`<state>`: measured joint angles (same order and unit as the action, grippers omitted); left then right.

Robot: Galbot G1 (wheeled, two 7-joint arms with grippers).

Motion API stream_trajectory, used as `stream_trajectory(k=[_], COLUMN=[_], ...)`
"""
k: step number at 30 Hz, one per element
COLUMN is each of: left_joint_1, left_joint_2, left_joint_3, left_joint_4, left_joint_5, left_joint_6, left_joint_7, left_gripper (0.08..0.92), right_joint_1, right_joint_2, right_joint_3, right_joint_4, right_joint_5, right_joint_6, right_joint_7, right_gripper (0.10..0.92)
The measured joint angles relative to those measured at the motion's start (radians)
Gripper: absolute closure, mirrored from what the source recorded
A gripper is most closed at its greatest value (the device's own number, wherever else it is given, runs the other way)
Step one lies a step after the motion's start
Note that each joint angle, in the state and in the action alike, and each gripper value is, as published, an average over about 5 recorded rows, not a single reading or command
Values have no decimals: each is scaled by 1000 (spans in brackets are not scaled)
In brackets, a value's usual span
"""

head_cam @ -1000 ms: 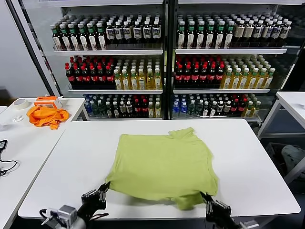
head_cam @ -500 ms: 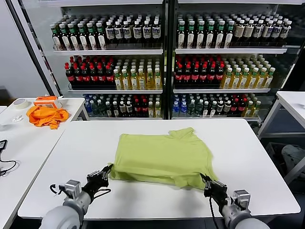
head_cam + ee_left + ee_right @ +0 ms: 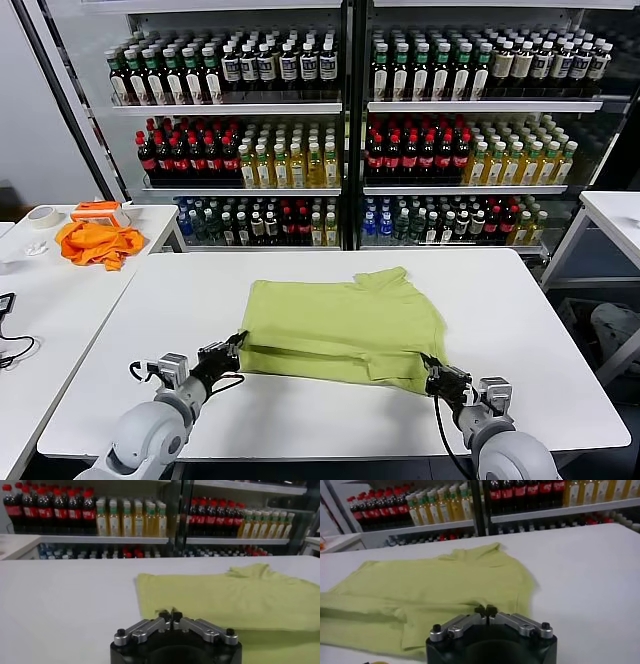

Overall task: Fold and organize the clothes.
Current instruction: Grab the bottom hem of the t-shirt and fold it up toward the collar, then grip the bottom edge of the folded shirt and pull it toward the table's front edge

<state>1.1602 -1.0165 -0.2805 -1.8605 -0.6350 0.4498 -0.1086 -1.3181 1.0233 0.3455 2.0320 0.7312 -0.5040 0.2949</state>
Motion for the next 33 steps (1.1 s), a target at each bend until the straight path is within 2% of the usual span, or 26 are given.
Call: stream_trajectory(k=[4,13,23,26,28,30,33], left_joint_1=[-31,-69,-17,10,26,38,49], left_joint_2=[-9,-14,9,9,7,5,2], left_joint_3=[20,29,2,-1,0,0,0], left_joint_4=[34,89,20,-6,-17,-23,-26], left_joint_5=[13,43,54,60,69,82,95], left_joint_6=[5,5,14,38,53,66,81], left_joint_7=[-8,-23,-31,-34,-38,-42,-50], left_gripper=[860,603,308,229,198,182,209], right_joint_1=[14,1,-74,-87,-92,-96,-100], right_joint_2=[7,-6,-10,-9,-7,-5,-5], right_joint_3=[-3,27,60,60,59,58,56], right_joint_4=[-18,-17,18,19,17,12,3], right_joint_5=[-8,-23,-61,-71,-74,-75,-77], right_joint_6=[-4,-17,-7,-5,-4,-1,5], right_joint_7=[-2,-16,-16,-14,-12,-13,-14], right_gripper=[768,508,236,212,231,276,363])
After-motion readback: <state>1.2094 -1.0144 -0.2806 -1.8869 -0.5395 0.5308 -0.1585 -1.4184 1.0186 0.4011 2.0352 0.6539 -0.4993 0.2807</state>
